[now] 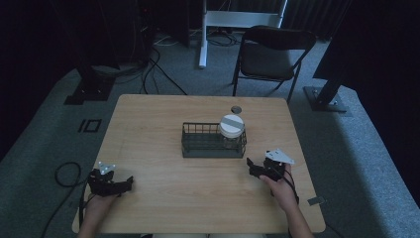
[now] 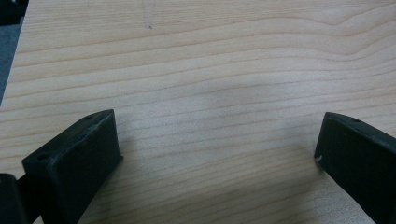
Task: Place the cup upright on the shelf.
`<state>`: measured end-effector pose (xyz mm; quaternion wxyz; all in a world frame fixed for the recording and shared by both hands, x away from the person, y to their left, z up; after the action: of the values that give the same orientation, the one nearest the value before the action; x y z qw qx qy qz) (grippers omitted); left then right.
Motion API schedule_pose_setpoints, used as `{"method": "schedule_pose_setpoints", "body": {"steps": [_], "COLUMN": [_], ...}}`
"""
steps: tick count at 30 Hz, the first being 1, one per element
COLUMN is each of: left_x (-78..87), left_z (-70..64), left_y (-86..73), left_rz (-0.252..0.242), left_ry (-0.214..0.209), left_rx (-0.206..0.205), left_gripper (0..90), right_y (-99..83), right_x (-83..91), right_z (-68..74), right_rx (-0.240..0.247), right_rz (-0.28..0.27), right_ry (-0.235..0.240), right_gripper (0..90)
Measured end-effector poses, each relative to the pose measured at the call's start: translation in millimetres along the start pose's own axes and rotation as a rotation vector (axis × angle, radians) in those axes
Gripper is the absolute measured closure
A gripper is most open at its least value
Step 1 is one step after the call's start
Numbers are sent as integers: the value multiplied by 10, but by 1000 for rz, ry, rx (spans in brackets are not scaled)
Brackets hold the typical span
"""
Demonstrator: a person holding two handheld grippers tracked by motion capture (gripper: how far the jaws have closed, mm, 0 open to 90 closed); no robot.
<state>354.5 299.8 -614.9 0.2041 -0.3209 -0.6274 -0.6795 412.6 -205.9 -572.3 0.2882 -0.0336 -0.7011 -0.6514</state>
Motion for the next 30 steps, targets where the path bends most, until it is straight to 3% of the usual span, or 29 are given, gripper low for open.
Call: {"method": "schedule_pose_setpoints", "body": {"steps": [5, 11, 12, 18, 21, 26, 30], "left_x": [0, 1, 1, 1, 1, 1, 0], "left_z": [0, 2, 1, 1, 1, 2, 2], "left_y": [0, -1, -1, -1, -1, -1, 0], "left_rz": [0, 2, 1, 1, 1, 1, 0], "left_ry": [0, 0, 0, 0, 0, 0, 0], "left_rx": [0, -2, -1, -2, -2, -2, -2], "left_gripper": [2, 2, 2, 2, 2, 2, 2], "right_y": [-42, -137, -189, -266, -327, -413, -476], "right_x": [5, 30, 34, 45, 64, 93, 120], "right_z": [-29, -130, -171, -283, -396, -518, -587], "right_rx": [-5, -22, -30, -44, -39, -78, -81], "right_rz": [10, 52, 77, 113, 147, 181, 209], "right_ry": [-5, -47, -62, -92, -130, -163, -185], "right_gripper": [122, 122, 122, 122, 122, 122, 122]}}
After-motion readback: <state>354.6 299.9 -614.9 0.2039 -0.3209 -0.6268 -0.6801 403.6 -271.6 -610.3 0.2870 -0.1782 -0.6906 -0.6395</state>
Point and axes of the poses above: each handheld gripper's, and its own axes: x roughly backward along the jaws, y roughly out of its top, z roughly to its left, the point moved 9 cm from there along -x, roughly forward along the jaws, and after that the axes turned 3 degrees about -z, right-handed, at the moved point
